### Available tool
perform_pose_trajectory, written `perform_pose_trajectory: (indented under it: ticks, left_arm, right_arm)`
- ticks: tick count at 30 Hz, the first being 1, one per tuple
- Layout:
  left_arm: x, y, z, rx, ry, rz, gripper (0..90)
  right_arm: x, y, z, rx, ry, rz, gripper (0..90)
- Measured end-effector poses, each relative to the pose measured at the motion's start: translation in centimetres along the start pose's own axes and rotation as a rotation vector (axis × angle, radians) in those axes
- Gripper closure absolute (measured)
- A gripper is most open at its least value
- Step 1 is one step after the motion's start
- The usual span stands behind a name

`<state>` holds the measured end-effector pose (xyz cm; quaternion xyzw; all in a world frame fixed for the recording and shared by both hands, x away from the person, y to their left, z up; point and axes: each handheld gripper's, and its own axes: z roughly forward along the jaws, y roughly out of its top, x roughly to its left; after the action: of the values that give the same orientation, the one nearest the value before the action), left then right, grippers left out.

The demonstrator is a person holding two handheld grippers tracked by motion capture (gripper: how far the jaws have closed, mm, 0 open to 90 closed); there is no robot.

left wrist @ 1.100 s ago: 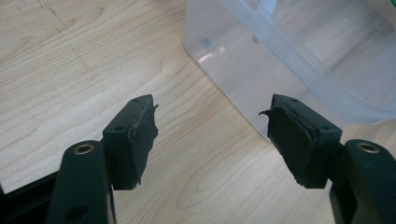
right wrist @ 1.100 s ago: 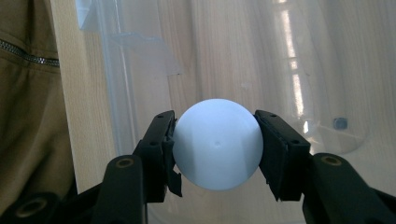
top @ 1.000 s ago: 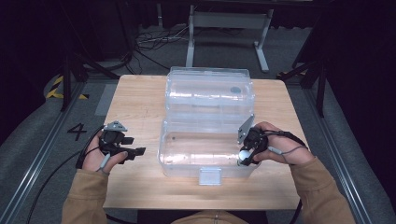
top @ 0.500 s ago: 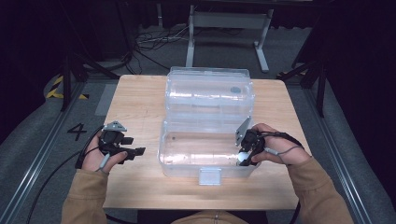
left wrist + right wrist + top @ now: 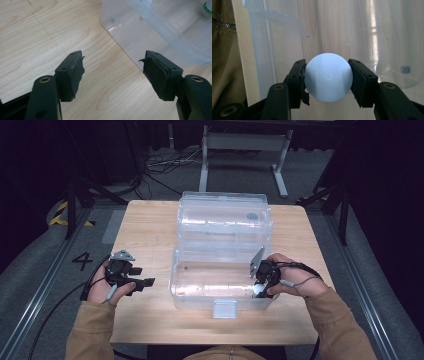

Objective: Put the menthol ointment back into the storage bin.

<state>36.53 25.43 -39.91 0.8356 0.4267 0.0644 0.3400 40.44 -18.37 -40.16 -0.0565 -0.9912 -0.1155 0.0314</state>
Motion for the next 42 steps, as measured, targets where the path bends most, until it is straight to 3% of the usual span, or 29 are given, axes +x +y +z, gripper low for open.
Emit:
perform_pose_trajectory:
  ticks: [21, 42]
  left_arm:
    - [0.1, -0.1, 0.1, 0.002, -0.003, -0.014, 33.2]
    - [0.2, -0.2, 0.1, 0.006, -0.001, -0.008, 33.2]
  right_arm:
    - [-0.2, 0.3, 0.6, 0.039, 0.006, 0.006, 50.5]
    - [-0.5, 0.6, 1.1, 0.037, 0.015, 0.009, 50.5]
